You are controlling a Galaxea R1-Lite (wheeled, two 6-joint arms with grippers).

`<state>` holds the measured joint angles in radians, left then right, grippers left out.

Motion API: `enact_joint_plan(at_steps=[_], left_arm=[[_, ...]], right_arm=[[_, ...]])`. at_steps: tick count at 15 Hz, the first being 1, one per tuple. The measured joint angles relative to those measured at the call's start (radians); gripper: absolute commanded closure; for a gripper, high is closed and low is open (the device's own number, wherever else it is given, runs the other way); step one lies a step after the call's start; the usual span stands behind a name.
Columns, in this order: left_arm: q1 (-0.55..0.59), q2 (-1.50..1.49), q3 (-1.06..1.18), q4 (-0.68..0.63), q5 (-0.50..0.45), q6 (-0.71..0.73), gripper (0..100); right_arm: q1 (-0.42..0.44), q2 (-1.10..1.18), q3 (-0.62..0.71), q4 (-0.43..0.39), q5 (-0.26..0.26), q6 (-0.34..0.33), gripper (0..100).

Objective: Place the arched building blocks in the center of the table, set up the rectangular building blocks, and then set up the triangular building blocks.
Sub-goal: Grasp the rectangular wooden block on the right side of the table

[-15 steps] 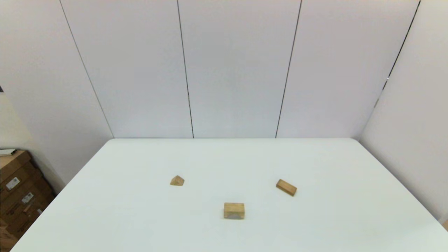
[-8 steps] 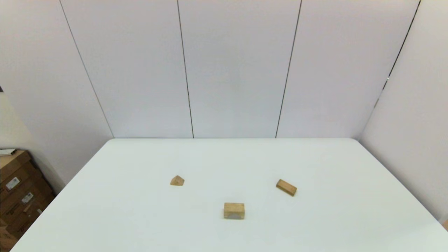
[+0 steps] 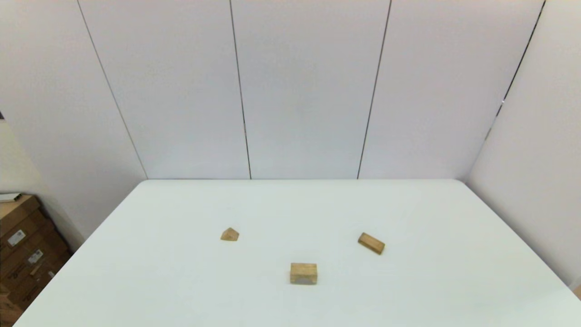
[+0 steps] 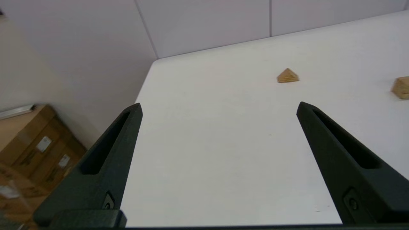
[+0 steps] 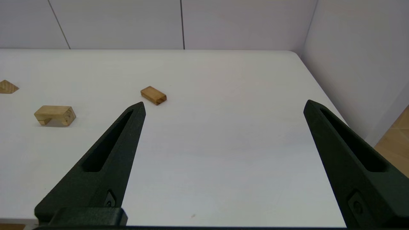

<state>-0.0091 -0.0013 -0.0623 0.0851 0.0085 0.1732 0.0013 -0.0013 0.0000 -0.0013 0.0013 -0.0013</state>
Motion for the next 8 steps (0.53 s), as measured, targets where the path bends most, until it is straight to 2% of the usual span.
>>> enact_joint_plan(at_steps=[2, 5, 8], left_arm=[[0.0, 0.0, 0.019, -0.003, -0.039, -0.001, 0], [0.0, 0.0, 0.041, -0.044, -0.049, -0.026, 0], [0.0, 0.0, 0.045, -0.046, -0.041, -0.126, 0]], right_arm=[[0.0, 0.0, 0.0, 0.0, 0.0, 0.0, 0], [0.0, 0.0, 0.0, 0.0, 0.0, 0.0, 0], [0.0, 0.0, 0.0, 0.0, 0.0, 0.0, 0]])
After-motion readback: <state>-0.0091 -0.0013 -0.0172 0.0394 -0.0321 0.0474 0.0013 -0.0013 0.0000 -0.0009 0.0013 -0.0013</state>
